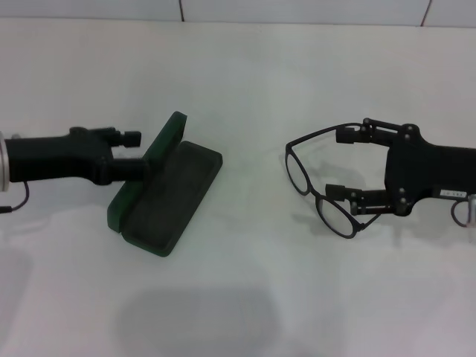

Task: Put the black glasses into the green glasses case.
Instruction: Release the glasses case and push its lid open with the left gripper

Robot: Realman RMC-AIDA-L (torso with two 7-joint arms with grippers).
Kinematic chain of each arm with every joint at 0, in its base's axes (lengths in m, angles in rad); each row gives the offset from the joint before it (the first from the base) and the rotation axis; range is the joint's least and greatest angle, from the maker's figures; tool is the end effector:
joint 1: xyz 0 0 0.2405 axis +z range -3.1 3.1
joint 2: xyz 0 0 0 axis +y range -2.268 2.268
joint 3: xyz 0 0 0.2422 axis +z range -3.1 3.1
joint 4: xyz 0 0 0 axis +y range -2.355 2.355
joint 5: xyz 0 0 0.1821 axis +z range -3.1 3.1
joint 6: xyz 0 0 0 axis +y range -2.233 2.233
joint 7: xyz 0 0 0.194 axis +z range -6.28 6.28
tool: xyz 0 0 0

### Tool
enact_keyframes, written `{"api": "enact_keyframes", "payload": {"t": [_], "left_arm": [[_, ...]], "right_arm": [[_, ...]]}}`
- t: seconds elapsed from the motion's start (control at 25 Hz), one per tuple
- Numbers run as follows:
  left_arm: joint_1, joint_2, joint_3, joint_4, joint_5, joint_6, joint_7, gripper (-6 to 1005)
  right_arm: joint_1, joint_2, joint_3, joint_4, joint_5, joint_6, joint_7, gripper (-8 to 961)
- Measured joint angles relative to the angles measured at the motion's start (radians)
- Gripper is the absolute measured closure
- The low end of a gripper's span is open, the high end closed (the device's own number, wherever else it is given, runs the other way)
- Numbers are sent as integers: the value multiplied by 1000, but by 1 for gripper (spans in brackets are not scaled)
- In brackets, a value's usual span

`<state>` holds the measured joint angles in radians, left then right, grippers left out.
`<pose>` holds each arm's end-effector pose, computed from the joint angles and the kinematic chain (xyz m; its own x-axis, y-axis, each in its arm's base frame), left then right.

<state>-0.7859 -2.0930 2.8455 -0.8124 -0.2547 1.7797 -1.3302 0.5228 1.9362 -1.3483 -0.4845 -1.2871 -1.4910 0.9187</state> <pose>-0.2497 0.3243 -0.0027 0.7431 0.4981 0.4469 0.6233 -0.7582 -0.1913 0.1820 0.3097 -0.0398 0.8231 0.0627 -0.5644 -0.0857 -0.9688 -0.2327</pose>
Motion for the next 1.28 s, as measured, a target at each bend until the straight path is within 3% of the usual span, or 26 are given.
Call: {"api": "enact_keyframes", "payload": {"t": [0.84,1.28], "left_arm": [[-28,-1,0,39,93,-84,-61,237],[-31,12,0,42,57,-86,-139,454]], "right_arm": [[-9,13,-1,-6,0,-27,-50,112],[-12,18,4,1,4,-29,-71,111]]}}
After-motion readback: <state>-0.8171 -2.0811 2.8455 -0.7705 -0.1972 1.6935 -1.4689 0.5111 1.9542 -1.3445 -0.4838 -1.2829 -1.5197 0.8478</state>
